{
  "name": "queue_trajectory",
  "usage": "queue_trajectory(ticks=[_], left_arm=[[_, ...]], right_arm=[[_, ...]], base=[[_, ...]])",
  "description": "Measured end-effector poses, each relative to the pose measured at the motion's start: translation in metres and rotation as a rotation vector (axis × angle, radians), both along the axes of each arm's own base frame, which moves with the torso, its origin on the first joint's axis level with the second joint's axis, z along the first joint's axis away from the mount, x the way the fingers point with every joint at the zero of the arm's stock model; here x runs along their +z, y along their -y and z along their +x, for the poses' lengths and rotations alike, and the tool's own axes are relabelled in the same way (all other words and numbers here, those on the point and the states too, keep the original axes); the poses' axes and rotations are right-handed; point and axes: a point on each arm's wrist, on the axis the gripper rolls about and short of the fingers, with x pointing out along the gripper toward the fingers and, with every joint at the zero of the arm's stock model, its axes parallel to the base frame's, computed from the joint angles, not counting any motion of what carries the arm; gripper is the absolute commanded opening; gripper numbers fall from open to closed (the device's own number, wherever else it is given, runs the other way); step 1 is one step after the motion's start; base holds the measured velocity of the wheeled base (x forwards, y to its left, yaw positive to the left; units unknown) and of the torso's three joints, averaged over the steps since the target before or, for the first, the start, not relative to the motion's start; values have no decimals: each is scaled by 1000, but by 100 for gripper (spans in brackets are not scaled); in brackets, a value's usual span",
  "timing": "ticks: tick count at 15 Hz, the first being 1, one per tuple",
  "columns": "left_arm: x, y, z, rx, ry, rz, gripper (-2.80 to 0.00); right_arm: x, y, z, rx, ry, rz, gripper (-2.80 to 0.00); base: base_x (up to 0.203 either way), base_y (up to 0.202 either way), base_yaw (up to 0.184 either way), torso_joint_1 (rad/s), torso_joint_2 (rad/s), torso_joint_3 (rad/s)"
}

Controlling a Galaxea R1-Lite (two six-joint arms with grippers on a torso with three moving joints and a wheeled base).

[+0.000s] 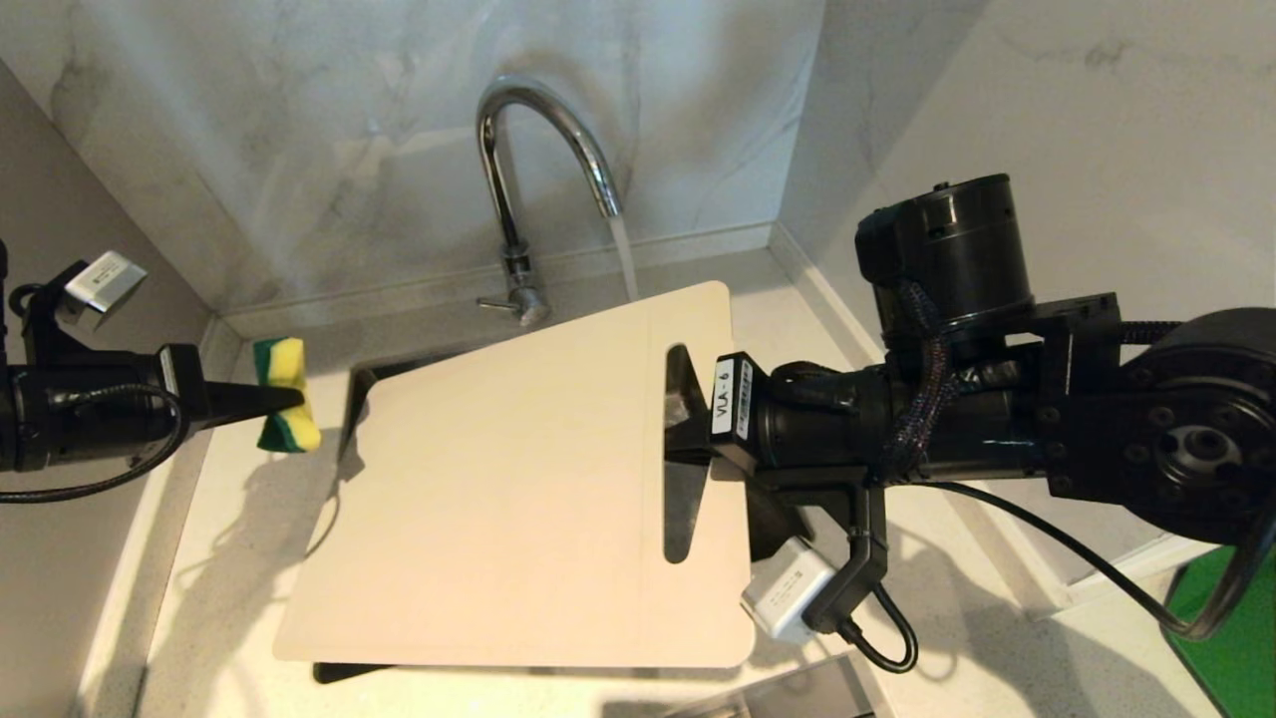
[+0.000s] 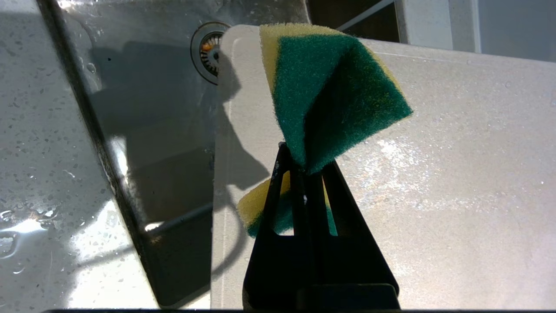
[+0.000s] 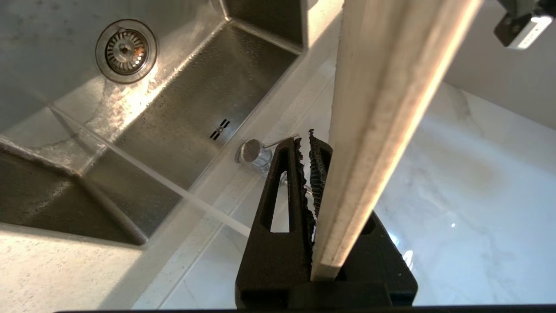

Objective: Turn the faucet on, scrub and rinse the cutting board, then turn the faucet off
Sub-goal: Put down the cutting board

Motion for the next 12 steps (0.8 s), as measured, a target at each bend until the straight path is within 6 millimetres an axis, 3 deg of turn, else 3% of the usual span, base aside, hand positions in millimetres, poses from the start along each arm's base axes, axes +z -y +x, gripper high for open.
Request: queue_trajectory(ticks=[12], left_arm=[[0,4,0,-11,-5,-1,-280]], right_arm=[[3,34,-32,-82,-56,50,-280]], base=[[0,0,0,0,0,0]])
